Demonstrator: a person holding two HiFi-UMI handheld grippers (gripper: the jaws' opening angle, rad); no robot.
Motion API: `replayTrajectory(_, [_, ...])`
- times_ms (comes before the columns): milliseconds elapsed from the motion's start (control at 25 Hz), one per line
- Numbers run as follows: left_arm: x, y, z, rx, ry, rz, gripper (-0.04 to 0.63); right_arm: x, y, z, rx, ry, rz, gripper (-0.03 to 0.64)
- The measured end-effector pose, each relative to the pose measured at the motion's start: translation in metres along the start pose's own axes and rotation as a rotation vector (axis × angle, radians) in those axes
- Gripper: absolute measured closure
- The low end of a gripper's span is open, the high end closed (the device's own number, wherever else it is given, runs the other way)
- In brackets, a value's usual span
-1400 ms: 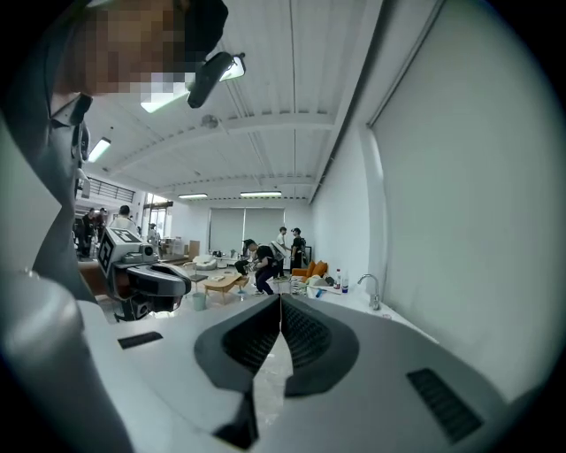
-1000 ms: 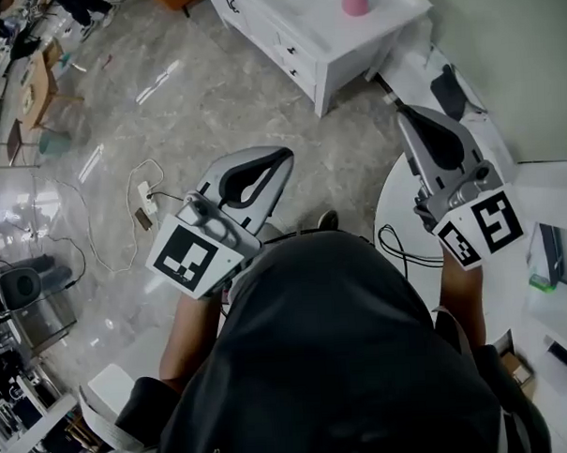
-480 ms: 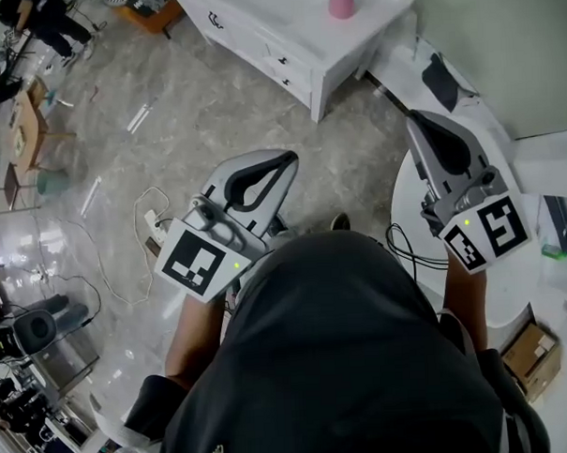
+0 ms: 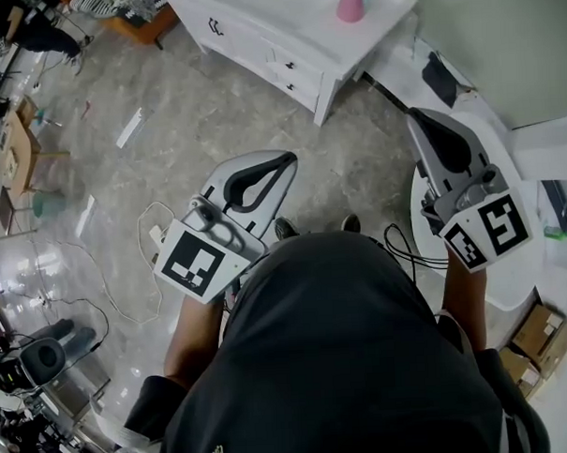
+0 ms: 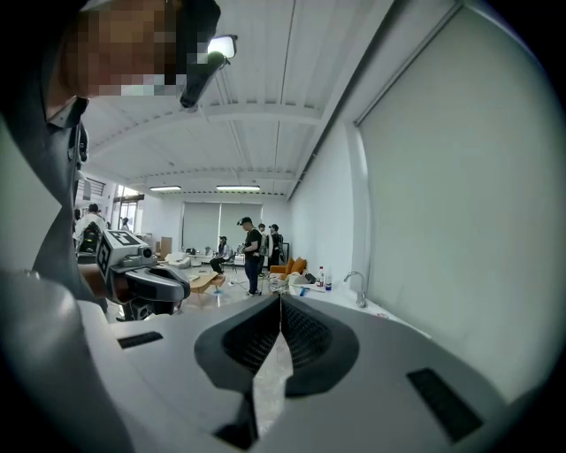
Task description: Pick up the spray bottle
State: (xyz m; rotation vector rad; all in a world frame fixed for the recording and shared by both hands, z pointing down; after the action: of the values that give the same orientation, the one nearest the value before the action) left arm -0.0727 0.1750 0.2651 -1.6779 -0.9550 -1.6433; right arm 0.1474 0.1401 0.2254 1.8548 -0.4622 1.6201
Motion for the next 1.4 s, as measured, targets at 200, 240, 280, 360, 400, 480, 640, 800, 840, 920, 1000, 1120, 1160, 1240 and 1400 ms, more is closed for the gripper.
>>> replayTrajectory(200, [0.001,-0.029,-0.018,0.003,-0.002,0.026,0.591,-0.010,0.018,-0.029,0.001,-0.024,-0.008,0.607])
replayTrajectory(240, [0.001,-0.032,-0.021,0.004,0.000,0.029,0.591,-0.012,0.021,-0.033,-0.001,-0.028,-0.011,0.607])
replayTrajectory(280, [0.002,-0.034,-0.024,0.005,-0.001,0.032,0.591,-0.014,0.023,-0.036,-0.004,-0.033,-0.014,0.607])
replayTrajectory(360, [0.004,-0.035,-0.028,0.000,-0.012,0.036,0.591,-0.015,0.028,-0.038,-0.012,-0.040,-0.024,0.607])
replayTrajectory(400, [0.004,-0.035,-0.030,-0.003,-0.019,0.037,0.591,-0.015,0.030,-0.037,-0.015,-0.040,-0.029,0.607])
replayTrajectory(480, [0.006,-0.033,-0.032,-0.012,-0.026,0.033,0.591,-0.013,0.034,-0.031,-0.019,-0.035,-0.039,0.607])
replayTrajectory(640, [0.008,-0.021,-0.037,-0.049,-0.027,0.021,0.591,-0.010,0.045,-0.013,-0.050,-0.034,-0.039,0.607])
replayTrajectory(800, [0.007,-0.006,-0.038,-0.097,-0.021,0.012,0.591,-0.010,0.057,0.009,-0.098,-0.035,-0.017,0.607])
replayTrajectory(840, [0.005,-0.002,-0.039,-0.110,-0.024,0.012,0.591,-0.011,0.060,0.015,-0.111,-0.035,-0.015,0.607])
replayTrajectory(920, [0.003,0.009,-0.041,-0.136,-0.027,0.005,0.591,-0.014,0.065,0.028,-0.139,-0.042,-0.008,0.607])
replayTrajectory(1000, [0.002,0.025,-0.043,-0.155,-0.026,-0.004,0.591,-0.013,0.070,0.047,-0.152,-0.039,-0.007,0.607])
replayTrajectory(1120, [-0.002,0.049,-0.044,-0.174,-0.028,-0.007,0.591,-0.010,0.076,0.075,-0.172,-0.028,-0.011,0.607])
replayTrajectory(1160, [-0.003,0.057,-0.044,-0.180,-0.026,-0.009,0.591,-0.009,0.078,0.082,-0.183,-0.027,-0.011,0.607])
replayTrajectory(1240, [-0.004,0.071,-0.043,-0.193,-0.028,-0.014,0.591,-0.008,0.080,0.095,-0.203,-0.025,-0.008,0.607])
replayTrajectory(1400, [-0.007,0.099,-0.041,-0.210,-0.024,-0.023,0.591,-0.005,0.080,0.123,-0.227,-0.020,0.000,0.607])
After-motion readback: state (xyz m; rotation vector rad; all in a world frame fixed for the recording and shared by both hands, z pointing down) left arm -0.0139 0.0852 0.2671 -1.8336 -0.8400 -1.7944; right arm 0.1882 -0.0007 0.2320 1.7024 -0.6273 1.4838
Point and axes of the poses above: the fingertips, and each gripper's own axes: y forward along the fingers, z to its right, x out of its underside, the point moved 6 cm from there along -y, backward along the fingers, and after that the axes turned 1 degree about y, right-handed, at the moved point
